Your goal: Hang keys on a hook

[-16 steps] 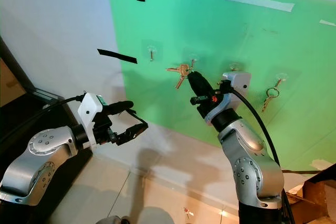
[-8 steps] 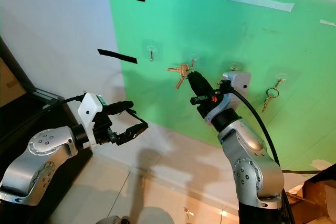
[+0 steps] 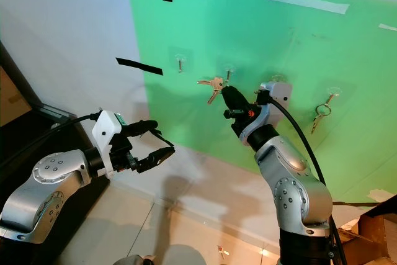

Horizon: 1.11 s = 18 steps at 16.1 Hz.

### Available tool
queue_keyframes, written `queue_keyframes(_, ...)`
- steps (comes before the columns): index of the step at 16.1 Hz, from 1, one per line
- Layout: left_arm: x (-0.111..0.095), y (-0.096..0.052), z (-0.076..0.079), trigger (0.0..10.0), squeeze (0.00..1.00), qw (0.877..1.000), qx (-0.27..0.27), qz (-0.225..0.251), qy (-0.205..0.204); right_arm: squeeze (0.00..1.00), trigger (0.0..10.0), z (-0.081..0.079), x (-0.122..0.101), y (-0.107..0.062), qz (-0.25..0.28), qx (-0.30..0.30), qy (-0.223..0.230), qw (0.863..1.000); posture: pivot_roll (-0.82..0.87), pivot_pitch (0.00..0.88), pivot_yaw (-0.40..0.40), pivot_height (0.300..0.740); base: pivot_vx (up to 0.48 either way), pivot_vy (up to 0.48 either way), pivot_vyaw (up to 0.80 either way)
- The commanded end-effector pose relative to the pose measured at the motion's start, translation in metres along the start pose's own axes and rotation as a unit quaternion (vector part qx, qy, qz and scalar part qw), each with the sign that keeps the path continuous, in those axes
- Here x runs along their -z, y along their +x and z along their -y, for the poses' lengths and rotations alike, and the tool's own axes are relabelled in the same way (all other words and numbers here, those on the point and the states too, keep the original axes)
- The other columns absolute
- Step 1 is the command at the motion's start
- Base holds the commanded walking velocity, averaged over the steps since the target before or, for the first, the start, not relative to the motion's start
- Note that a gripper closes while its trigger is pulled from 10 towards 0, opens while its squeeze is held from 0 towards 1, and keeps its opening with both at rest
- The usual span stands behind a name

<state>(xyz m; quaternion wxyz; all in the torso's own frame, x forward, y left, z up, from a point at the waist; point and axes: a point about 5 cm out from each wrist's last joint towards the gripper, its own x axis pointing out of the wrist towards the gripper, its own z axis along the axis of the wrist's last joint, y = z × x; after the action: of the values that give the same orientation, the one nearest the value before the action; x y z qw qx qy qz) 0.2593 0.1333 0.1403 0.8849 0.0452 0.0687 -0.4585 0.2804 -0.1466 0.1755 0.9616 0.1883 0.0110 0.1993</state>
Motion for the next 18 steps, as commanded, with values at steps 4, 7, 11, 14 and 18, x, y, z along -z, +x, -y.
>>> queue_keyframes(4,-0.004,0.001,0.002,10.0,0.0,1.0,0.008,0.0,0.01,0.0,10.0,0.002,-0.008,0.004,0.014,0.008,0.014,1.0,-0.05,0.0,0.019,0.74,0.0,0.0,0.0)
queue_keyframes(7,-0.004,0.002,0.001,10.0,0.0,1.0,0.009,0.001,0.01,0.0,10.0,0.003,-0.01,0.005,0.018,0.01,0.025,0.999,-0.05,0.0,0.023,0.74,0.0,0.0,0.0)
queue_keyframes(11,-0.005,0.002,0.0,10.0,0.0,1.0,0.009,0.0,0.011,0.0,10.0,0.014,0.003,0.006,-0.031,0.057,0.042,0.997,-0.05,0.0,0.024,0.74,0.0,0.0,0.0)
queue_keyframes(14,-0.005,0.002,0.0,10.0,0.0,1.0,0.011,-0.001,0.012,0.0,10.0,0.018,0.012,0.002,-0.059,0.065,0.035,0.996,-0.05,0.0,0.028,0.74,0.0,0.0,0.0)
queue_keyframes(18,-0.005,0.002,0.0,10.0,0.0,1.0,0.011,0.0,0.016,0.0,10.0,0.019,0.016,0.0,-0.07,0.073,0.003,0.995,-0.05,0.0,0.031,0.74,0.0,0.0,0.0)
